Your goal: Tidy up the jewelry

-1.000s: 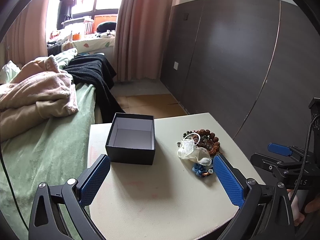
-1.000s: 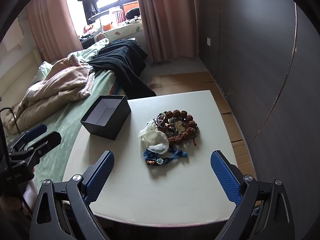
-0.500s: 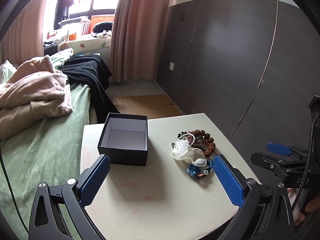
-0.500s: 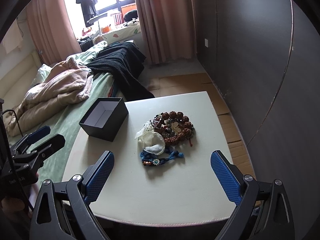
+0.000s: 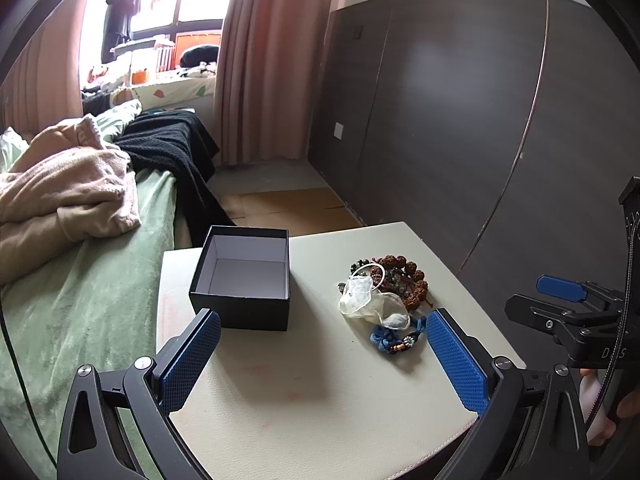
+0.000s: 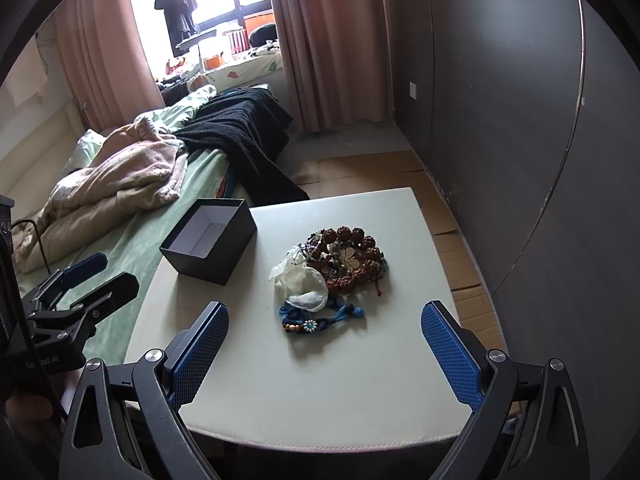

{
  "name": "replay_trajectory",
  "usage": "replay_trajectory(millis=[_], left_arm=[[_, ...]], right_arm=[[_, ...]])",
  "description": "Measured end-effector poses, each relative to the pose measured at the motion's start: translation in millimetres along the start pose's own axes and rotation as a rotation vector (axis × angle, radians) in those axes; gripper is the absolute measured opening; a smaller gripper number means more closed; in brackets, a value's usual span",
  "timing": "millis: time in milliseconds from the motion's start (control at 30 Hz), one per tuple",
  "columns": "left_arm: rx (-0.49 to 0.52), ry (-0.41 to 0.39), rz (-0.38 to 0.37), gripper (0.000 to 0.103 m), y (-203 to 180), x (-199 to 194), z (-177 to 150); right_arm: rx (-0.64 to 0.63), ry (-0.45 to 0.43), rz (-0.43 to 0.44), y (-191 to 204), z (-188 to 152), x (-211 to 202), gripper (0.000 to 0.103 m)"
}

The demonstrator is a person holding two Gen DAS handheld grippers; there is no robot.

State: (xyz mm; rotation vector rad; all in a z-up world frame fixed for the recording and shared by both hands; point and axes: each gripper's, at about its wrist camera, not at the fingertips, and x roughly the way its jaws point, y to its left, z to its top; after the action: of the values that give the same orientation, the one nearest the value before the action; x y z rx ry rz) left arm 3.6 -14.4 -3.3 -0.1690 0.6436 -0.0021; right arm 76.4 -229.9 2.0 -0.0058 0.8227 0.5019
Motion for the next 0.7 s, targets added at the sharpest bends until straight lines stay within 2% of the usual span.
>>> replay_trajectory(millis=[700], left_arm=[[0.024, -0.020, 0.015, 0.102, -1.4, 0.3, -3.4]], right_arm=[[-0.005, -0.002, -0.009, -4.9, -1.3, -1.1, 0.098]])
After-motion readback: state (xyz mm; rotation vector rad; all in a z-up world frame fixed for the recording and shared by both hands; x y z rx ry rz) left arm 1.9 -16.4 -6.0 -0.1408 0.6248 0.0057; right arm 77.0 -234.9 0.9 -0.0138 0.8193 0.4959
